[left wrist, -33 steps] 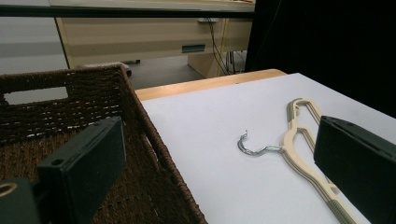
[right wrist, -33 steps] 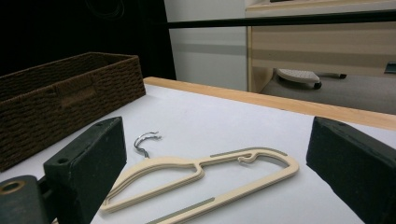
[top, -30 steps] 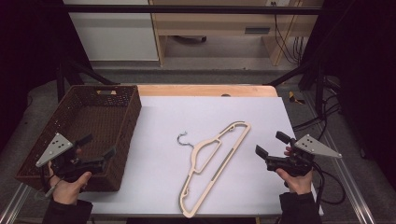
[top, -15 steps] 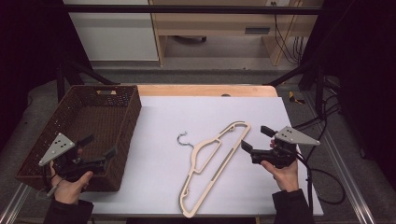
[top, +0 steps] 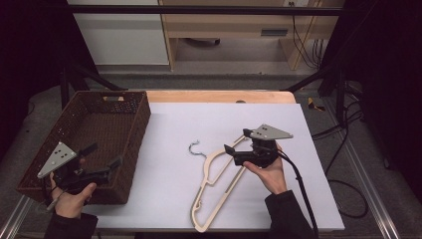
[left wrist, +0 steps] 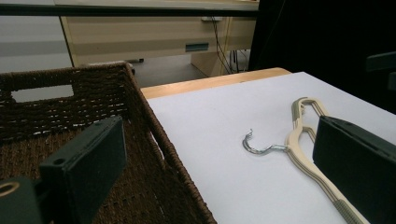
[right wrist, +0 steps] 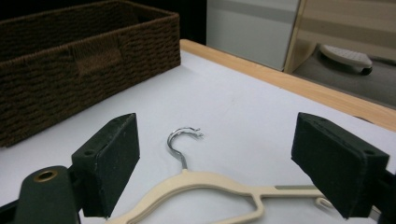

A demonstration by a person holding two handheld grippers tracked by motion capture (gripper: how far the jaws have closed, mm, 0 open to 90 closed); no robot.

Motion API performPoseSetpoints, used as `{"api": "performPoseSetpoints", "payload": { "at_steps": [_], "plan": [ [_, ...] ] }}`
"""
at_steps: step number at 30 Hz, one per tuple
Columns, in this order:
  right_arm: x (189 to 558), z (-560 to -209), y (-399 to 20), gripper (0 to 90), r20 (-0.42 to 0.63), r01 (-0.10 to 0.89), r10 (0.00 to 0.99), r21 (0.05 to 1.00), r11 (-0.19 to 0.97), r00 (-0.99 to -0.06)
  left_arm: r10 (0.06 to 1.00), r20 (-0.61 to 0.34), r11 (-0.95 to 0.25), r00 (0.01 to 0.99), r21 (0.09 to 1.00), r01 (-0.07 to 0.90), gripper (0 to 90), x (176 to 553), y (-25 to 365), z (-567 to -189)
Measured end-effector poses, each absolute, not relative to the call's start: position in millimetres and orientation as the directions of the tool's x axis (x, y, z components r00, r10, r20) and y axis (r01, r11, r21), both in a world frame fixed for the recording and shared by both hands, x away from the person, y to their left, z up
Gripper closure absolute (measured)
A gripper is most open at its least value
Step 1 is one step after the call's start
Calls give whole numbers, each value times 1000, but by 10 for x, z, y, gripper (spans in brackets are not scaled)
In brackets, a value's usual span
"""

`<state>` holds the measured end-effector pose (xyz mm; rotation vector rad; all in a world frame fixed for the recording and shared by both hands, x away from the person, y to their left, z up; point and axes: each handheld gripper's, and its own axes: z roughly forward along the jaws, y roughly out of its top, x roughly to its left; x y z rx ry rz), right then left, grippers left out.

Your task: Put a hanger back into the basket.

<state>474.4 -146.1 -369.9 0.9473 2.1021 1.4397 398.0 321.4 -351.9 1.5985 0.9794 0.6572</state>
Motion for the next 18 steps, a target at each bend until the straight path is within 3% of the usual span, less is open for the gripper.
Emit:
{"api": "performPoseSetpoints", "payload": {
  "at_steps": [18],
  "plan": [
    [5240, -4076, -741, 258, 1, 373, 675, 834, 407, -738, 860, -76, -68, 505, 963, 261, 27, 4001, 3211, -3537]
  ]
}}
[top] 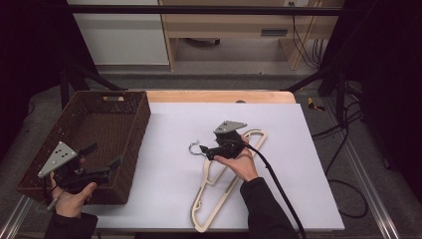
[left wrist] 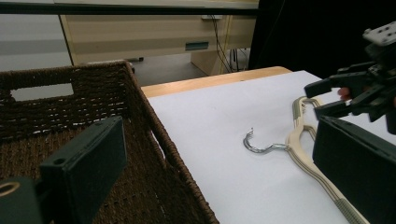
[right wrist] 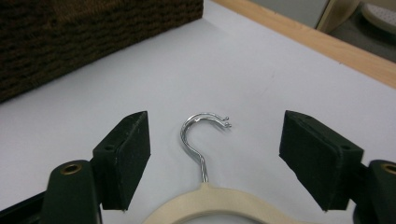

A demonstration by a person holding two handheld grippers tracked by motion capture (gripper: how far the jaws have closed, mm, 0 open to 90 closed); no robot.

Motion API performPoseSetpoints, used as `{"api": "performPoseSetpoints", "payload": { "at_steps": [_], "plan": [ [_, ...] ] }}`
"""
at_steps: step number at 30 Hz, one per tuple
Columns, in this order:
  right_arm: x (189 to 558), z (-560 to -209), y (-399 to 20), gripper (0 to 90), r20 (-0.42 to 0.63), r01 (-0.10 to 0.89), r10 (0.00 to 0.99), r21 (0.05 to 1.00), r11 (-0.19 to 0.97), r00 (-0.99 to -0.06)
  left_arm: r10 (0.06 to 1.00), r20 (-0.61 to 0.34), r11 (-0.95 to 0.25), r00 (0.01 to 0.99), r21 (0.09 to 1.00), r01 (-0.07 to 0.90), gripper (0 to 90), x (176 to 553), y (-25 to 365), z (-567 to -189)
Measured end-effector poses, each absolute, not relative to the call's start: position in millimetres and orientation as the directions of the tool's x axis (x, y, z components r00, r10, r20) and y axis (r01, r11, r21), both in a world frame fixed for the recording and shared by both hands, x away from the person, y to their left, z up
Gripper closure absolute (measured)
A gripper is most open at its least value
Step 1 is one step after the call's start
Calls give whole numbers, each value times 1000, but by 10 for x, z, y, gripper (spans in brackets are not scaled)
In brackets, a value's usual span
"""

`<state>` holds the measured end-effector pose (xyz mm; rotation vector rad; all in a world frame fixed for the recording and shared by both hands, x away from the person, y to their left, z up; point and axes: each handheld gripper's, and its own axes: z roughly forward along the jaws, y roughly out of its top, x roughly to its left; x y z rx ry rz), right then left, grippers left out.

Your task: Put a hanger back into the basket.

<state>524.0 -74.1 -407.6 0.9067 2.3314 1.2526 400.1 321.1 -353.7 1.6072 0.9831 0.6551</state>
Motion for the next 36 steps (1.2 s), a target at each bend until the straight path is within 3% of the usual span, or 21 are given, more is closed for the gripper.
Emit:
{"api": "performPoseSetpoints", "payload": {
  "at_steps": [16, 23, 29, 36],
  "plan": [
    [5461, -4534, -550, 468, 33, 449, 657, 756, 476, -753, 861, -77, -70, 503, 961, 266, 29, 4013, 3214, -3556],
    [5510, -4642, -528, 603, 35, 461, 653, 736, 495, -757, 861, -77, -72, 503, 960, 271, 29, 4023, 3209, -3563],
    [5542, -4706, -513, 770, 57, 485, 653, 719, 498, -755, 861, -76, -76, 503, 959, 275, 30, 4030, 3204, -3573],
    [5559, -4732, -515, 877, 63, 486, 637, 705, 517, -768, 863, -77, -74, 500, 958, 275, 31, 4029, 3200, -3574]
  ]
}}
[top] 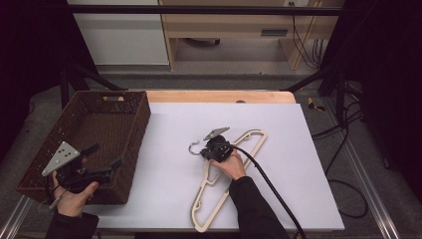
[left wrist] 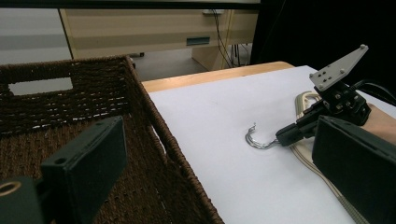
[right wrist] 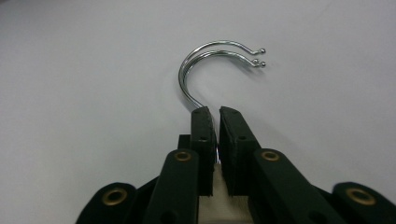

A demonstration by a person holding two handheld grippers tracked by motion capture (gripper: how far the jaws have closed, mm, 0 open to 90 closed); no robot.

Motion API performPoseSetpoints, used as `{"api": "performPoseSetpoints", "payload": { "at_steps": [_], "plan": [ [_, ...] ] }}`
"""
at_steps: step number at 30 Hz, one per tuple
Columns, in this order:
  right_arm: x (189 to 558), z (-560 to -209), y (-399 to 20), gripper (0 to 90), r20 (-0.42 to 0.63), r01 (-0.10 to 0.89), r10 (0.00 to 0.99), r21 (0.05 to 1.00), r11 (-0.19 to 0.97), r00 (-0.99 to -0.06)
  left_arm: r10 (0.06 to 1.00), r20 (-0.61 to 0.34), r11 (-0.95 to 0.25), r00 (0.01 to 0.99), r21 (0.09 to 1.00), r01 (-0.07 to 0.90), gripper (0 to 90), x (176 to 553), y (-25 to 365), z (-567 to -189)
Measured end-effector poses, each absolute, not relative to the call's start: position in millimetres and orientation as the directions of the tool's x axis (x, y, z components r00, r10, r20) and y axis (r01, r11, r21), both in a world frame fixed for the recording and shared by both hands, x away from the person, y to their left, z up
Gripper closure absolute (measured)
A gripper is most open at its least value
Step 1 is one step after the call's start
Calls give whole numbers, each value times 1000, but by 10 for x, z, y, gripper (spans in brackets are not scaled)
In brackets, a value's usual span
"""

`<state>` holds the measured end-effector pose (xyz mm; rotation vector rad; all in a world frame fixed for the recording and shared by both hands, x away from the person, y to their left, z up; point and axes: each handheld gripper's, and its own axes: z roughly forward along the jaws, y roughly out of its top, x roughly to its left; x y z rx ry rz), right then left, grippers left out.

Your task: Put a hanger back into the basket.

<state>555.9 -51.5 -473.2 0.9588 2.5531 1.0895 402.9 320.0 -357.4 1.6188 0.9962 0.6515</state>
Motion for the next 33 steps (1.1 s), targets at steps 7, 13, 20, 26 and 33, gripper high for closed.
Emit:
{"api": "performPoseSetpoints", "payload": {
  "at_steps": [7, 13, 20, 26, 33],
  "plan": [
    [5571, -4722, -531, 888, 94, 503, 639, 706, 497, -763, 862, -74, -75, 501, 959, 272, 32, 4020, 3202, -3564],
    [5557, -4668, -559, 890, 77, 483, 633, 720, 499, -770, 860, -69, -82, 506, 960, 269, 33, 4012, 3169, -3555],
    [5571, -4638, -583, 890, 88, 479, 635, 736, 478, -768, 857, -66, -87, 511, 959, 270, 33, 4010, 3141, -3555],
    [5536, -4574, -603, 892, 90, 465, 624, 750, 470, -776, 848, -64, -92, 526, 960, 264, 36, 3992, 3074, -3536],
    [5424, -4386, -672, 894, 76, 417, 601, 789, 452, -796, 812, -73, -117, 580, 952, 284, 44, 3974, 2784, -3529]
  ]
}}
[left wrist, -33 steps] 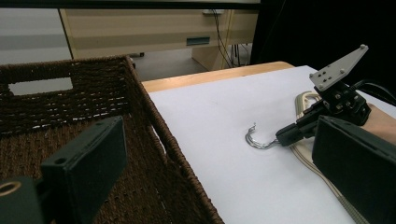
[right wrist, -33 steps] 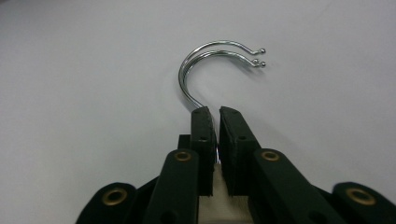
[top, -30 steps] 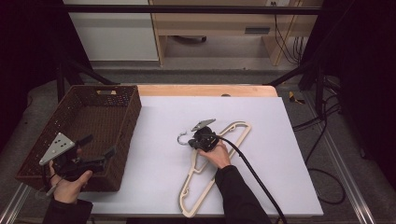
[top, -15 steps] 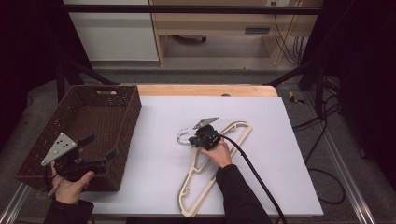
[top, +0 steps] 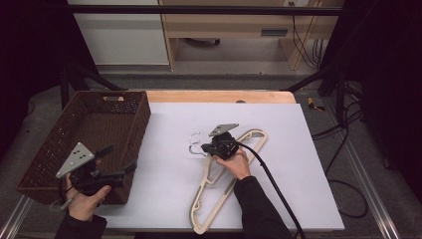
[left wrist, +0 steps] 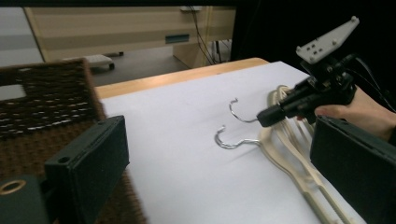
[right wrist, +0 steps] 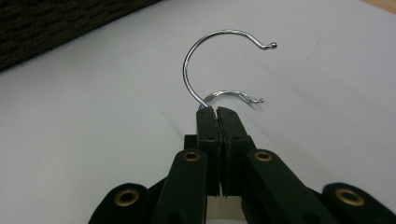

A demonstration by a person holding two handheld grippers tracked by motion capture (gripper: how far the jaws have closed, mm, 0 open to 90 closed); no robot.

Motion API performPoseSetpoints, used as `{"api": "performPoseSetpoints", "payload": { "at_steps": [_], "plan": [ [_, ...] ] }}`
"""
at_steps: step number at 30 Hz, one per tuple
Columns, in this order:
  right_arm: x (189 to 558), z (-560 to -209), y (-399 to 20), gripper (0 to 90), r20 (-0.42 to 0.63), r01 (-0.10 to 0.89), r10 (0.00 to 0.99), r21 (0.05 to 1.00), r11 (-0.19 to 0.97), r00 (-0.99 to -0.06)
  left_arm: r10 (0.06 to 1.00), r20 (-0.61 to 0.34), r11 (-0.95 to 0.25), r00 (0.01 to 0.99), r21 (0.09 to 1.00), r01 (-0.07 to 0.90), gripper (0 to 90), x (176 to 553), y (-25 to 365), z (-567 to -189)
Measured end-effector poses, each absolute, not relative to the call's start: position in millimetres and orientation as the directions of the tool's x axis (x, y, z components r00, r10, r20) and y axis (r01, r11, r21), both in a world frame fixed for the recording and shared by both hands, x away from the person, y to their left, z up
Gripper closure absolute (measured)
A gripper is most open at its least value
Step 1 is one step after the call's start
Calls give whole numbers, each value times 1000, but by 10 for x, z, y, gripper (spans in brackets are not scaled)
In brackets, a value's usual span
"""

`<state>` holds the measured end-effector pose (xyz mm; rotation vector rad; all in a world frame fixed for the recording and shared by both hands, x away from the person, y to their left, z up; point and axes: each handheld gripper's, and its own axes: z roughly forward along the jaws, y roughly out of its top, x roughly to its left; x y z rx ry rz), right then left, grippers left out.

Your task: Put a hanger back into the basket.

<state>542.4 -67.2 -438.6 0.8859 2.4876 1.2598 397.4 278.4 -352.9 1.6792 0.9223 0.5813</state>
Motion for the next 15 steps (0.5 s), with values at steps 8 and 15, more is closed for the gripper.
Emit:
{"api": "performPoseSetpoints", "payload": {
  "at_steps": [8, 15],
  "plan": [
    [5317, -4238, -773, 894, 69, 384, 583, 813, 438, -810, 762, -75, -201, 643, 917, 345, 69, 4071, 2257, -3649],
    [5255, -4171, -838, 895, 72, 370, 577, 830, 417, -813, 726, -111, -237, 679, 886, 399, 103, 4218, 1924, -3818]
  ]
}}
